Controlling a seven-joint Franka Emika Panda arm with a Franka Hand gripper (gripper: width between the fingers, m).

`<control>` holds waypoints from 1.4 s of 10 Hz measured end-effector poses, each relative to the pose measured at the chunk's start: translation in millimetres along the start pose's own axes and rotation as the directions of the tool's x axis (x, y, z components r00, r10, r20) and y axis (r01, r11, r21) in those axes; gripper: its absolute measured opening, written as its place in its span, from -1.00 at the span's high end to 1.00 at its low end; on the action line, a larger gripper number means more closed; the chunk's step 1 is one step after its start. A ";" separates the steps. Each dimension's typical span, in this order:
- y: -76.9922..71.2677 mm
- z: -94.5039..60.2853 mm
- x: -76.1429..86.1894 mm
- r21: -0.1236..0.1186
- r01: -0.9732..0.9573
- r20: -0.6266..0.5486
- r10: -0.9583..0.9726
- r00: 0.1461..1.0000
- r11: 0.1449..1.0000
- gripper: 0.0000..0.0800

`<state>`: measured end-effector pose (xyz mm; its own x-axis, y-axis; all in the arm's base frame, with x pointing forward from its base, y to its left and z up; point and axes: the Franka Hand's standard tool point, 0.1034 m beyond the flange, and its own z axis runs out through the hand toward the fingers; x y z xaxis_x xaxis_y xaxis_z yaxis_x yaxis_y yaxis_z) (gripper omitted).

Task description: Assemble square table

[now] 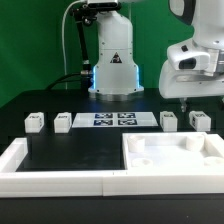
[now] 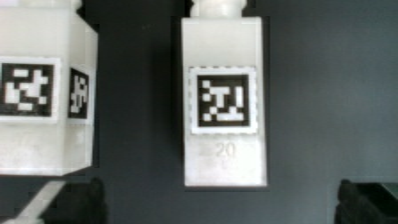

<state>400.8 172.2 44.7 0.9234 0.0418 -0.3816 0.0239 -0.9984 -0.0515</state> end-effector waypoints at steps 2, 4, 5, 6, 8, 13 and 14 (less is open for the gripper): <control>1.1 -2.9 3.4 0.045 0.074 0.150 -0.080 0.985 0.996 -0.62; 0.0 -2.7 -1.4 0.051 0.075 0.275 -0.086 0.957 0.996 -0.62; -0.5 -1.4 -1.1 0.054 0.073 0.335 -0.087 0.938 0.996 -0.62; -0.8 -0.1 -2.9 0.057 0.073 0.388 -0.089 0.917 0.996 -0.62; 0.0 4.9 -10.8 0.024 0.053 0.516 -0.058 0.854 0.998 -0.62; -10.3 26.7 -15.7 -0.008 0.054 0.656 -0.036 0.754 0.999 -0.62; -9.9 27.5 -16.1 -0.006 0.056 0.657 -0.038 0.753 0.998 -0.62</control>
Offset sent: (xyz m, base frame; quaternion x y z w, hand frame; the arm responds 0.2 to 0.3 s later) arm 0.0000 0.0000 0.0000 0.0000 -0.1938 0.0000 0.9810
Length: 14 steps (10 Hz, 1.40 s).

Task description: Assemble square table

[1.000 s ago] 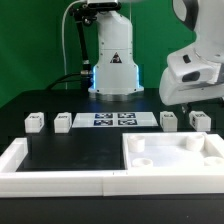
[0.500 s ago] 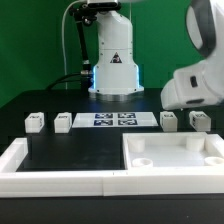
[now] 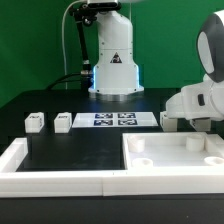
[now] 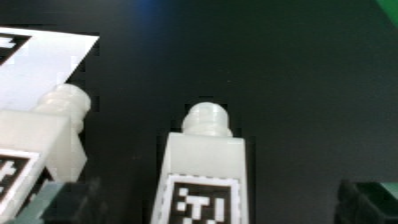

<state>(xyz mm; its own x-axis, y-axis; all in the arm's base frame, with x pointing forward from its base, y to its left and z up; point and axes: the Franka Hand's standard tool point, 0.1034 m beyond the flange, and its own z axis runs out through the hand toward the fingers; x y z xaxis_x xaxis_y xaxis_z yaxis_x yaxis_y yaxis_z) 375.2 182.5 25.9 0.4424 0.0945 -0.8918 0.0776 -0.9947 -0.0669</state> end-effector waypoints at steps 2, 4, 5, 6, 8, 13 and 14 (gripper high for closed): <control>-0.7 2.9 4.8 0.001 0.000 -0.016 0.000 1.000 1.000 -0.62; -1.5 10.8 11.3 0.001 -0.002 -0.035 0.002 0.999 1.000 -0.62; -0.9 12.6 11.9 0.001 -0.003 -0.035 0.003 0.999 1.000 -0.62; -0.5 13.4 12.0 0.002 -0.004 -0.034 0.004 0.999 1.000 -0.62; -0.4 13.8 11.9 0.003 -0.004 -0.033 0.005 0.999 1.000 0.08; -0.5 13.7 11.9 0.003 -0.005 -0.033 0.005 0.999 1.000 0.28; -0.4 13.7 11.9 0.003 -0.005 -0.033 0.005 0.999 1.000 0.28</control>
Offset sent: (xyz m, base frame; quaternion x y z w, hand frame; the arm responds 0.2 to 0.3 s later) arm -0.0068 -0.0026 -0.0308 -0.0331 0.0345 0.0055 0.9988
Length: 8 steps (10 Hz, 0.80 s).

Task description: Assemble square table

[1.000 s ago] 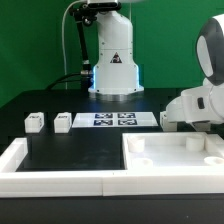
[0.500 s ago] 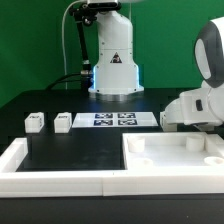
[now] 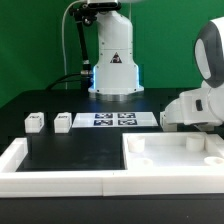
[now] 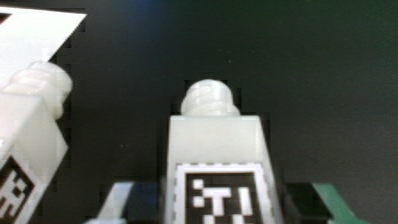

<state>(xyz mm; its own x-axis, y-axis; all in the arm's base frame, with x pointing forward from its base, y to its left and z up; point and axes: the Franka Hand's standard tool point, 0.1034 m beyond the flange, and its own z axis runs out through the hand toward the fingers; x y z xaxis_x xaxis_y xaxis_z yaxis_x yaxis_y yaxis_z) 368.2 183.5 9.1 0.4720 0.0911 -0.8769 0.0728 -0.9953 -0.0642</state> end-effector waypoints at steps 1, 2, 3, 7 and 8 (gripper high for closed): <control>-0.1 -2.4 -2.6 0.010 0.010 0.005 -0.010 1.000 1.000 0.28; 1.8 -15.5 -17.7 0.039 0.025 0.026 -0.026 0.999 0.999 0.28; 4.6 -30.0 -34.0 0.048 0.025 0.040 -0.027 0.999 0.999 0.28; 10.5 -57.8 -64.0 0.096 0.005 0.062 -0.011 0.998 0.995 0.28; 8.9 -61.3 -56.0 0.101 0.004 -0.018 -0.002 1.000 0.995 0.28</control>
Offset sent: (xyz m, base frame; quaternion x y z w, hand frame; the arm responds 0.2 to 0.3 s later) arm 0.0173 0.0007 0.0811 0.0638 -0.0730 -0.0133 0.9952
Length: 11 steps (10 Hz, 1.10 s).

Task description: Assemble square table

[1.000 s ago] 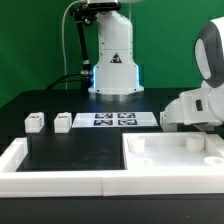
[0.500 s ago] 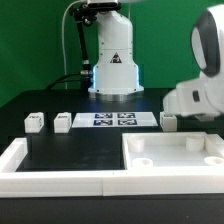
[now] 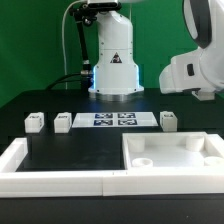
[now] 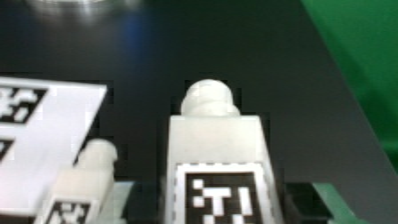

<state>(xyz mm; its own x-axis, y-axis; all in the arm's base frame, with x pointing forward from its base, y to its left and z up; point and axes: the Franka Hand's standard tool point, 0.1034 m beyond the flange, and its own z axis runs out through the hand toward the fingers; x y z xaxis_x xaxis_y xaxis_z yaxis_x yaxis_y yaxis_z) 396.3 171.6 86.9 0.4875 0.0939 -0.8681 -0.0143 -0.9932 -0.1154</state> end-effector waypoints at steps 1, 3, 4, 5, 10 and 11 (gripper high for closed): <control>1.0 -3.1 4.3 0.005 0.005 -0.089 -0.005 0.996 1.000 0.28; 13.7 -25.2 21.1 0.027 0.030 -0.273 -0.022 0.962 0.999 0.28; 18.8 -45.3 12.8 0.036 0.034 -0.320 -0.020 0.947 0.999 0.28; 24.3 -61.7 5.7 0.048 0.031 -0.351 -0.012 0.936 0.998 0.28; 22.9 -89.7 0.0 0.037 0.027 -0.625 0.002 0.781 0.999 0.28; 22.8 -96.5 5.0 0.036 0.028 -0.689 0.005 0.725 0.999 0.28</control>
Offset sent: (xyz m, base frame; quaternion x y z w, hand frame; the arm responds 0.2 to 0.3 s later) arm 0.0493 -0.0229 0.0327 0.0265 0.1721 -0.0314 0.9842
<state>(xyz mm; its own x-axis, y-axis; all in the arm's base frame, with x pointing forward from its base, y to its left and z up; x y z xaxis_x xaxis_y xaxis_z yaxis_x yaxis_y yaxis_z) 482.7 142.8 126.5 0.9547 0.0162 -0.2972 -0.0320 -0.9871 -0.1567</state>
